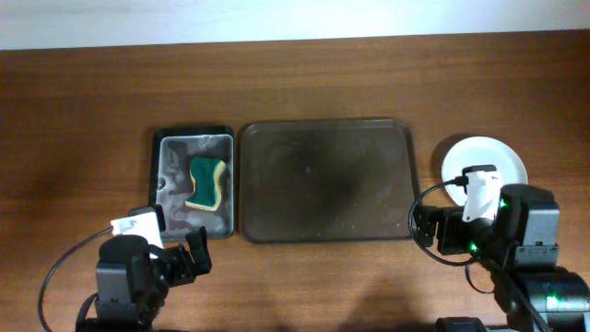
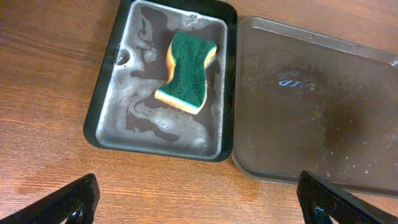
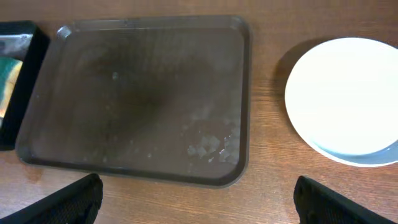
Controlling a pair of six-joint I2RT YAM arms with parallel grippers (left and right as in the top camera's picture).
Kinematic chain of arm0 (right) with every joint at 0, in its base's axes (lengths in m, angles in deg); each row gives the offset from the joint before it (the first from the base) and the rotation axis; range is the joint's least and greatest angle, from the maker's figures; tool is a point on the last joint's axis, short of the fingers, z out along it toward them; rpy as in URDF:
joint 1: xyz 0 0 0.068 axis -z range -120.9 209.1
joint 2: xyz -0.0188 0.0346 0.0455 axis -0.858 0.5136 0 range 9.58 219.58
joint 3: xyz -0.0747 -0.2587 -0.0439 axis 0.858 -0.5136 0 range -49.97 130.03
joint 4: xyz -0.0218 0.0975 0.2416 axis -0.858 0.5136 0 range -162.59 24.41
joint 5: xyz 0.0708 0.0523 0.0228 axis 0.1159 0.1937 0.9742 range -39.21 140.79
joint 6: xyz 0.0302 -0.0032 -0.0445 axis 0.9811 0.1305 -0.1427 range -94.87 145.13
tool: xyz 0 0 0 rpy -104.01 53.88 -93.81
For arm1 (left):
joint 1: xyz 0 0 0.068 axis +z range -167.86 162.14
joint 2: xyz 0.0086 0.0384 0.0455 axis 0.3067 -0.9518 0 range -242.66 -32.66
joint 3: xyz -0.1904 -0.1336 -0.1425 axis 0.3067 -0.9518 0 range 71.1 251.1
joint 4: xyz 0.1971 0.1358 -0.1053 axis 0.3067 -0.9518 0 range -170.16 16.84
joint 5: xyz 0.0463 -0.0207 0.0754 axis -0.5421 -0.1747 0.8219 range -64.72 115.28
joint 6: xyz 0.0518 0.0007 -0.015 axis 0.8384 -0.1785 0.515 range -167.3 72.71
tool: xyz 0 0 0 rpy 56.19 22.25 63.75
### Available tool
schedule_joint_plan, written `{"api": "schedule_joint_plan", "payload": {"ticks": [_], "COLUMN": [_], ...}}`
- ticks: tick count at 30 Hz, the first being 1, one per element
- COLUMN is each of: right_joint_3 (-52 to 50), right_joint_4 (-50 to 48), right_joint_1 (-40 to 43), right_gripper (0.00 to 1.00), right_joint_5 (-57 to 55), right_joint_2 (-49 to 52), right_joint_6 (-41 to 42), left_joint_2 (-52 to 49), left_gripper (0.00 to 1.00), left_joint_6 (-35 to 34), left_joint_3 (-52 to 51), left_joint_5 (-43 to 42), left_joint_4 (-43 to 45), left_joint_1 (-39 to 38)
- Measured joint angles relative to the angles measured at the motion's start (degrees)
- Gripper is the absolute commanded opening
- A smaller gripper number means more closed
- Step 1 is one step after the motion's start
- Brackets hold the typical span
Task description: Clean dirty plates on tray and stack at the side
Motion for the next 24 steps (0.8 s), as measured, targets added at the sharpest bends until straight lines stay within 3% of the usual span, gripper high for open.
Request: {"api": "schedule_joint_plan", "payload": {"ticks": [9, 13, 20, 24], "right_joint_3": [-0.4, -2.5, -28.6, -37.2], "right_joint_4": [0.0, -3.9, -37.9, -51.2], "right_joint_1": [0.0, 0.0, -0.5, -2.1], "right_gripper": [0.99, 0.99, 0.99, 0.99], "right_joint_5": [0.0, -1.3, 0.7, -0.2], "right_joint_2": [5.2, 0.0, -29.4, -36.9], "right_joint_6": [0.0, -0.1, -0.1, -0.1], "left_joint_2": [0.0, 0.0, 0.0, 0.0], "left_gripper": [0.99, 0.99, 1.00, 1.00], "left_joint_6": [0.0, 0.0, 0.0, 0.0], "left_joint_3": [-0.1, -0.2, -0.3, -0.3], "left_joint_5": [0.0, 0.0, 0.0, 0.0], "left_joint_4": [0.0, 0.0, -0.1, -0.1], "left_joint_1": [0.0, 0.0, 0.0, 0.0]}}
